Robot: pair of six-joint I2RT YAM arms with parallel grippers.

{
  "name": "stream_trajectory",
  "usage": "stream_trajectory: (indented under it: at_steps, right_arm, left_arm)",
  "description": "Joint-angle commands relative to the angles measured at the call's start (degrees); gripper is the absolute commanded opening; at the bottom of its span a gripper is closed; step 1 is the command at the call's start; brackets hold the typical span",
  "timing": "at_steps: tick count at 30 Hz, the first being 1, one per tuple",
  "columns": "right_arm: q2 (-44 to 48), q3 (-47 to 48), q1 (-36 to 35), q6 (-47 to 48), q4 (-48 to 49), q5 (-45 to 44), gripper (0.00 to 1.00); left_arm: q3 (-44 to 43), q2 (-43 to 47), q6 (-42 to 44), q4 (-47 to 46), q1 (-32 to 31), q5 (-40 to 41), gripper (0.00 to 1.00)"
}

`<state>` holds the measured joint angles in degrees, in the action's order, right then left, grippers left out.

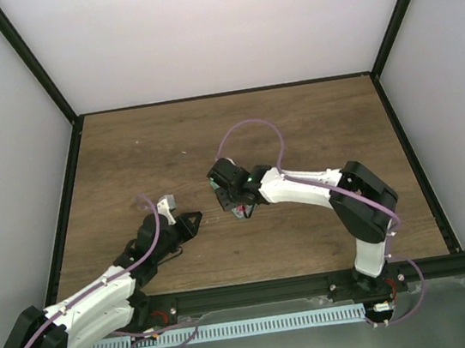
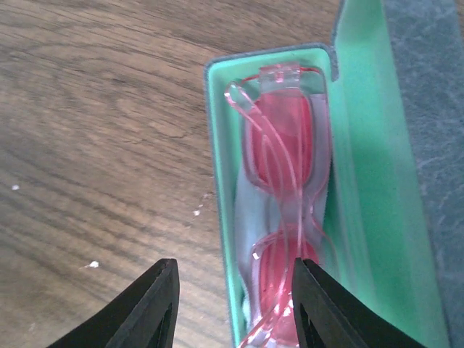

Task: Organize the sunglasses
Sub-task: Place the sunglasses in the sunglasses case.

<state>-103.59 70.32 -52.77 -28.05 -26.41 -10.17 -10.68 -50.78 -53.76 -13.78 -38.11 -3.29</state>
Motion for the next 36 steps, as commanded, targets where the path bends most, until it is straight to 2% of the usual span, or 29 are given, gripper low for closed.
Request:
stream_trajectory:
  at_steps: [1,3,8,11,12,15,16,22,29,36]
  right_arm:
    - [3.5,2.3,-2.7,-1.6,-1.5,-3.3,0.44]
    - [4.3,1.2,-3.9,-2.3,-0.7,-3.5,0.40]
    - [6.1,-5.6,-6.8,-3.8,7.9,1.5,0.21]
    - [4.7,-7.6,-7.2,-5.2,10.6,1.9,0.17]
    - [4.3,-7.9,-7.2,-5.5,10.8,1.6,0.16]
    - [3.2,-8.4,-7.3,-5.8,11.4,0.9,0.16]
    - [2.8,-8.3,-7.3,-5.8,11.4,0.4,0.16]
    - [-0.1,-7.7,-7.3,-5.5,10.6,-2.3,0.10]
    - [-1.6,-8.7,-6.7,-6.5,11.2,-4.0,0.08]
    - [-0.8,-12.2,-4.1,-7.6,11.1,-5.1,0.07]
  left_arm:
    - [0.7,-0.3,0.7,-0.1,0.3,0.6,0.04]
    - [0.6,-0.7,0.7,0.0,0.3,1.5,0.04]
    - [-0.4,0.1,0.8,4.4,0.3,8.9,0.07]
    - [-0.9,3.1,1.2,7.3,0.3,11.9,0.12]
    - [-0.8,4.1,1.5,7.8,0.2,12.0,0.20]
    - [-0.2,8.0,2.1,8.6,0.2,11.8,0.54]
    - [0.2,9.2,2.2,8.6,0.2,11.7,0.62]
    - [1.9,15.5,2.2,11.0,0.2,13.3,0.89]
    - [2.1,19.5,3.3,13.2,0.2,13.1,0.99]
    - [2.4,24.3,3.8,14.2,0.2,14.2,1.00]
